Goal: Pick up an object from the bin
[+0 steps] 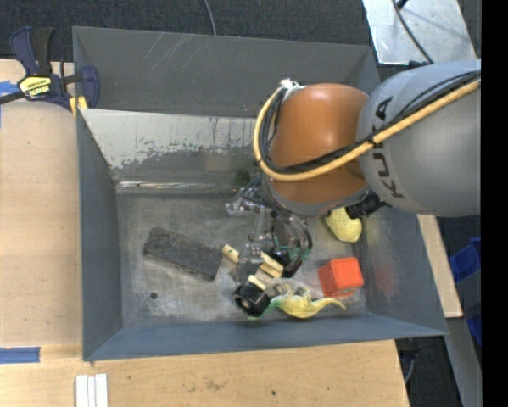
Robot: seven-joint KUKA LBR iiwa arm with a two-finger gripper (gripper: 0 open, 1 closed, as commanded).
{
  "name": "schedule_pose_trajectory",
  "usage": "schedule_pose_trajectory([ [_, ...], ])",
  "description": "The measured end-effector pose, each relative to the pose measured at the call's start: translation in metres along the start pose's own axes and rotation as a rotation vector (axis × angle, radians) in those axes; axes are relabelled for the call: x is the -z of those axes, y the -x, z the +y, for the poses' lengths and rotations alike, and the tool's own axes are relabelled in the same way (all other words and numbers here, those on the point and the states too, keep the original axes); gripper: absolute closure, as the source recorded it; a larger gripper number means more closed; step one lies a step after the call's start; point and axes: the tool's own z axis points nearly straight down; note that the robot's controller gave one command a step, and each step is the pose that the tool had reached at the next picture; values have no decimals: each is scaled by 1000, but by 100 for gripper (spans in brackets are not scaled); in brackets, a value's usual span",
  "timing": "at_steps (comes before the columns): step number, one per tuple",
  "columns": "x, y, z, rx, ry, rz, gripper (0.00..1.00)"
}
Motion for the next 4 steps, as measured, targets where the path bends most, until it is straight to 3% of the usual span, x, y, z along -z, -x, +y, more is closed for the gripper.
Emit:
schedule_pose_trajectory([
  [1, -34, -9, 1, -3, -1, 8, 0],
  [2, -72, -4, -1, 124, 1, -8, 0],
  [3, -101, 25, -2, -129, 4, -15, 100],
  [4, -101, 25, -2, -130, 4, -15, 100],
])
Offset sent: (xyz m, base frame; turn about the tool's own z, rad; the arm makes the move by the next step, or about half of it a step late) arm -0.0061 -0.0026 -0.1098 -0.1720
